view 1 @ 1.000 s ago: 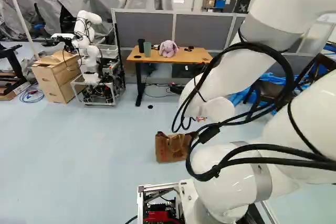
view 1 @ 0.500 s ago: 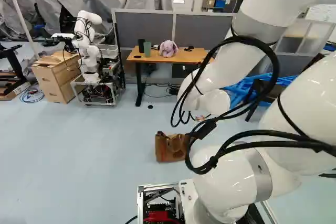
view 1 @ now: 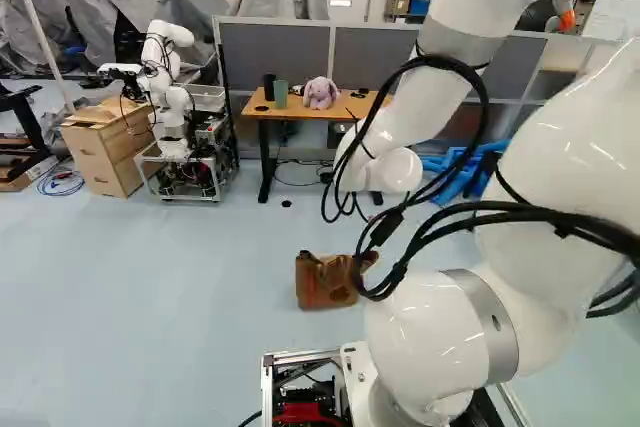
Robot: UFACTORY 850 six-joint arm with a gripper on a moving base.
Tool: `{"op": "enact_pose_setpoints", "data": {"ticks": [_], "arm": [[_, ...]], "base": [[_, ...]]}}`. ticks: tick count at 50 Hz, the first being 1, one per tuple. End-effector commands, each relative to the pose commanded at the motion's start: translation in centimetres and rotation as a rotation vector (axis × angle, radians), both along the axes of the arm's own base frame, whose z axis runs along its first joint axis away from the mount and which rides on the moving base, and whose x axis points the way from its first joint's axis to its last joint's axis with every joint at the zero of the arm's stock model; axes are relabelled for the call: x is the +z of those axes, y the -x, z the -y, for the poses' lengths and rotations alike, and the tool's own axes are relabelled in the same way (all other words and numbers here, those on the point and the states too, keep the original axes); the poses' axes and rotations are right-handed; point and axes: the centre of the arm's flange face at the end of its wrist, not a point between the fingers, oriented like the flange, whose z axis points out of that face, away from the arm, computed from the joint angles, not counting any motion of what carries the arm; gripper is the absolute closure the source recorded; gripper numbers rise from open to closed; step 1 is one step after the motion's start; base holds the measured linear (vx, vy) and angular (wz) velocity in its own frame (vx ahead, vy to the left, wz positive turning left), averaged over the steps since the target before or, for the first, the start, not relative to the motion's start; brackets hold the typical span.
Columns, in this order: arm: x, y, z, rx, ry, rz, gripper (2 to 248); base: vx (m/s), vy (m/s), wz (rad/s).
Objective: Pick up the bag on the ground and place it on the table
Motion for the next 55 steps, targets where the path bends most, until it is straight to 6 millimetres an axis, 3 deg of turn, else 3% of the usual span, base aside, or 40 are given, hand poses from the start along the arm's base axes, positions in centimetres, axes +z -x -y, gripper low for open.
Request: {"op": "enact_pose_setpoints", "data": {"ticks": [29, 55], "arm": [[-4.5, -5.1, 0.0, 0.0, 0.0, -0.287, 3], [-8.7, -7.7, 0.7, -0.016, -0.004, -0.533, 3]], "base": [[0.0, 0.0, 0.0], [0.0, 0.0, 0.0]]}}
